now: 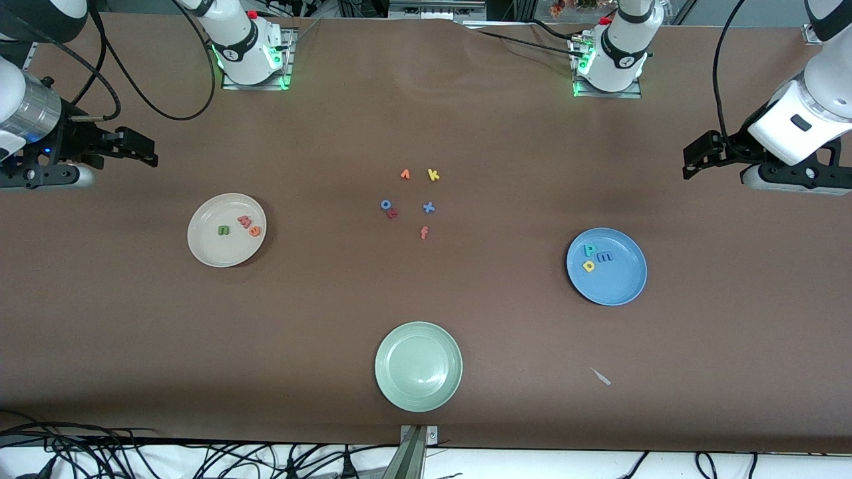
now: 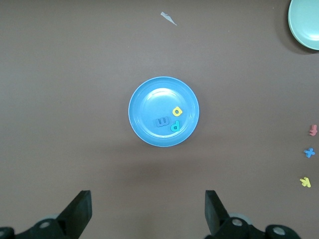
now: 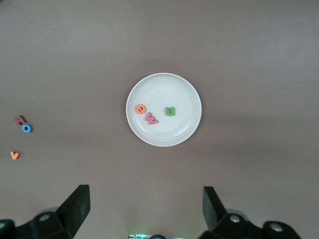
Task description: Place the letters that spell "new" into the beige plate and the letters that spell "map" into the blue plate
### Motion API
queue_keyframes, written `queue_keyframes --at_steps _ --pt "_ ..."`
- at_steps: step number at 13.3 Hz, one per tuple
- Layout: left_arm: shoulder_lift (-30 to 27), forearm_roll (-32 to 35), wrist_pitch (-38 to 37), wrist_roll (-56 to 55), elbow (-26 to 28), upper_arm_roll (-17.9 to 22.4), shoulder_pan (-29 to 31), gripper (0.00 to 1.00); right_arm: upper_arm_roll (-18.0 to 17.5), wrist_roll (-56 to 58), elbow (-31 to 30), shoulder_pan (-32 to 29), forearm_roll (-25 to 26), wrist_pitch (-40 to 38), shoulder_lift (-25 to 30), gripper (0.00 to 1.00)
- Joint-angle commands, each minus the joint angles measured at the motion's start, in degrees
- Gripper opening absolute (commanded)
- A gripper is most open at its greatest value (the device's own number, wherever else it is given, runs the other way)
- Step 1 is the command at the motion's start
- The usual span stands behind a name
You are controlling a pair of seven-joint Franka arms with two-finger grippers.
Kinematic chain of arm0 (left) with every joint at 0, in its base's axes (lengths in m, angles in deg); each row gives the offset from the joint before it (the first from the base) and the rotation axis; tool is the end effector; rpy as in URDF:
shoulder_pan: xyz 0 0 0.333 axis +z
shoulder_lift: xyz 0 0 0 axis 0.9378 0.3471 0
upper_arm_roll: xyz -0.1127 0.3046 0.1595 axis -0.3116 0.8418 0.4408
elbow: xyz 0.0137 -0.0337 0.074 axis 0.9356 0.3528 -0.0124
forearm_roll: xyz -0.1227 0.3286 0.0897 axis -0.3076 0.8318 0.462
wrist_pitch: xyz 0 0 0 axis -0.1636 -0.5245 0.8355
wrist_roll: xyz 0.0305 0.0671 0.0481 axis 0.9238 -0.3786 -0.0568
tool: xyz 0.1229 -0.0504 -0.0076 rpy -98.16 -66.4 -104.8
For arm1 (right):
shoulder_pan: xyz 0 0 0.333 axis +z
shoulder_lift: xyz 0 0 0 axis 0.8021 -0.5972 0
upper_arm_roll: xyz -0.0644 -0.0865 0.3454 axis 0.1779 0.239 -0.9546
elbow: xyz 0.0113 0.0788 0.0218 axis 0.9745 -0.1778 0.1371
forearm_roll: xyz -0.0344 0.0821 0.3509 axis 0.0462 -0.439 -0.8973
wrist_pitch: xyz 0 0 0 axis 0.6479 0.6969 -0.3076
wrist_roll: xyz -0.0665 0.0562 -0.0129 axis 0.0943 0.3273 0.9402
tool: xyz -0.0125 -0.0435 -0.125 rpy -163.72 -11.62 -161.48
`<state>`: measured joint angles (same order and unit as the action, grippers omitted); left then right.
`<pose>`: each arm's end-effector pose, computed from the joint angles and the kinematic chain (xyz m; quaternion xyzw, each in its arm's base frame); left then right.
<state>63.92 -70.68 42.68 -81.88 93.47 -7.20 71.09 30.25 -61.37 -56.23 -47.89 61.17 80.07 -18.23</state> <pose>0.5248 -0.0483 0.6123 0.9995 -0.0283 -0.0087 0.0089 0.5189 0.0262 0.5855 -0.9978 -0.0248 0.0614 0.0080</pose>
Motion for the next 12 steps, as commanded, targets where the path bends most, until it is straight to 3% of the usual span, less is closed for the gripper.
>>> queue_keyframes --at_steps 1,12 --pt "0.8 1.2 -1.4 0.6 -1.8 -0.3 0.3 1.0 -0.8 0.0 -0.5 -0.9 0.2 0.2 0.5 1.0" --pt "0.8 1.2 -2.9 0.5 -1.9 -0.3 0.2 1.0 -0.8 0.0 -0.4 -1.0 0.2 0.2 0.3 1.0"
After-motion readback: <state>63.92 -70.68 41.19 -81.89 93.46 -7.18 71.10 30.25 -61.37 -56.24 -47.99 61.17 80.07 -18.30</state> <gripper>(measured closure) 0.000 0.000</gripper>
